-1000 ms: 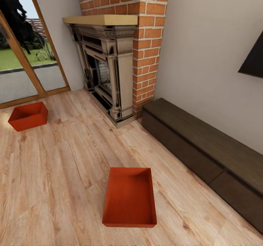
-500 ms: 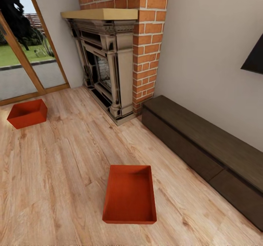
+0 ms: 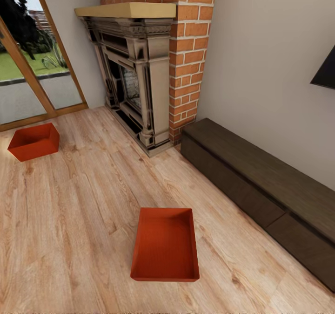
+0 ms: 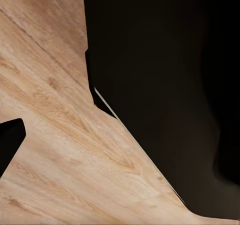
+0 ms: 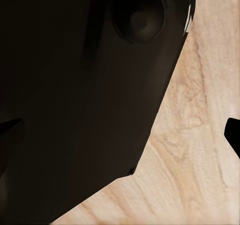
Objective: Move the two storage containers from the living room to the garage. In the garage, place one container on the floor and stack the other container on top of it (either order is fine).
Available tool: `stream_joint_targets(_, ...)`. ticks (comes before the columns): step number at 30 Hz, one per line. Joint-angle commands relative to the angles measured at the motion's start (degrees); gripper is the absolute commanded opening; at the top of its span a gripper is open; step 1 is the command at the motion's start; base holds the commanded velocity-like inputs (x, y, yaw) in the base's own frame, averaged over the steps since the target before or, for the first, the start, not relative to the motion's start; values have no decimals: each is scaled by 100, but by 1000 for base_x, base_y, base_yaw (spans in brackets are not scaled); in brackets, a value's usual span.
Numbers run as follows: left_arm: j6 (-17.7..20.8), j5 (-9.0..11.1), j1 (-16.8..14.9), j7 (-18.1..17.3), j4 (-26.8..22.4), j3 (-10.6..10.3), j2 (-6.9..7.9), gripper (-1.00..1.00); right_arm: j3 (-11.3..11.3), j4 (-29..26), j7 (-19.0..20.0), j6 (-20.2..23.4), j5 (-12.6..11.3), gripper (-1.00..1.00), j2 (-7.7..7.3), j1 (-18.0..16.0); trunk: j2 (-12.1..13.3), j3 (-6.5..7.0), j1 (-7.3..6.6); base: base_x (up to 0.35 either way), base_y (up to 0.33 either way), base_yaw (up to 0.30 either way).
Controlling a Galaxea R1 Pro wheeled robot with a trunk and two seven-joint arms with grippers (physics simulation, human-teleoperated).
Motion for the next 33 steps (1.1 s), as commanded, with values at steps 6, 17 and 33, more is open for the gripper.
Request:
stream_joint_targets(6, -11, 2, 3, 5, -4, -6, 0, 100, 39, 16, 33, -32, -61, 100, 5, -2, -2, -59, 0, 0, 0, 0)
stream_joint_targets(17, -11, 1, 5, 6, -4, -9, 0, 100, 39, 16, 33, -24, -54, 100, 6, -1, -2, -160, 0, 0, 0, 0)
stream_joint_targets(33, -11, 0, 4, 6, -5, -6, 0, 100, 39, 16, 38, -27, -52, 100, 6, -3, -2, -308, 0, 0, 0, 0)
